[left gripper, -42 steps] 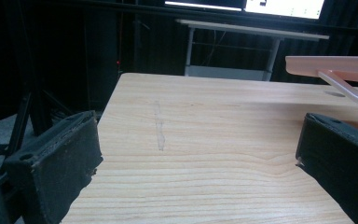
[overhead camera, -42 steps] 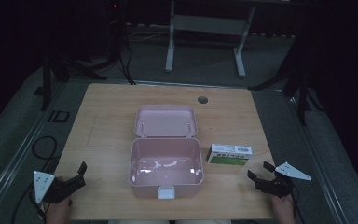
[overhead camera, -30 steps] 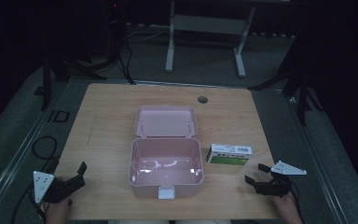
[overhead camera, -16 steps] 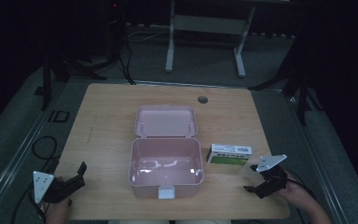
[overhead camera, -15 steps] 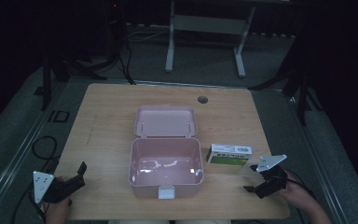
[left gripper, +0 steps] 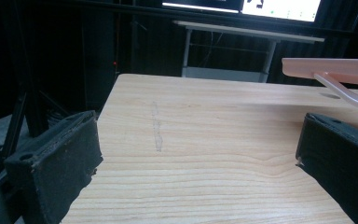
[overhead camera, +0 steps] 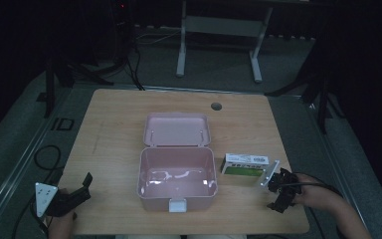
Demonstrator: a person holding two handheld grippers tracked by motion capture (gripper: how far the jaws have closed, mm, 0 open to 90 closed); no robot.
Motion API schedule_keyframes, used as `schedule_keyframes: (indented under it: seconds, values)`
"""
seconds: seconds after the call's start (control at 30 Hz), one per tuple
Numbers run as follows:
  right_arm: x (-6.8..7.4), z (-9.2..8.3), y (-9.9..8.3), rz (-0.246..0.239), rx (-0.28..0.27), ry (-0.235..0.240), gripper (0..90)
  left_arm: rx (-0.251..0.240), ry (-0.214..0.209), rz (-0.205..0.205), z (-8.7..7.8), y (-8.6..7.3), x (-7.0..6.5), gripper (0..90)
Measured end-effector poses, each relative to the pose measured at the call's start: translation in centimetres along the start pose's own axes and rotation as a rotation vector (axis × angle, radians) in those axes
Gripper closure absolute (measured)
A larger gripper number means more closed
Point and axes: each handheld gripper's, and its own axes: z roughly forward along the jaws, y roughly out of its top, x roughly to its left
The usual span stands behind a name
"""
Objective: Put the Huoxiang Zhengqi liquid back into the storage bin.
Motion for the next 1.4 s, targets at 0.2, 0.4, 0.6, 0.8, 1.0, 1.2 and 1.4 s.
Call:
schedule_keyframes:
  seconds: [0.2,0.4,0.6,0.8,1.0,1.2,1.4]
  values:
    - [0.3,-0.2,0.9,-0.062,0.101,0.012,11.9,0.0,-0.001,0.001,0.0,0.0,0.0,0.3]
    - [0.4,0.3,2.0,-0.074,0.268,0.039,11.2,-0.001,-0.002,0.001,0.0,0.0,0.0,0.3]
    - [0.5,-0.1,2.8,-0.108,0.244,0.004,11.3,-0.001,-0.004,0.001,0.0,0.0,0.0,0.3]
    - [0.5,-0.7,3.4,-0.121,0.203,0.028,14.6,0.0,-0.004,0.003,0.0,0.0,0.0,0.3]
    - [0.2,-2.2,3.7,-0.127,0.154,0.046,17.3,0.0,-0.006,0.004,0.0,0.0,0.0,0.3]
    - [-0.7,-3.9,3.9,-0.114,0.082,0.015,17.3,0.001,-0.007,0.004,0.0,0.0,0.0,0.3]
    - [-2.4,-6.0,4.5,-0.098,0.038,-0.023,17.1,0.002,-0.007,0.006,0.0,0.0,0.0,0.3]
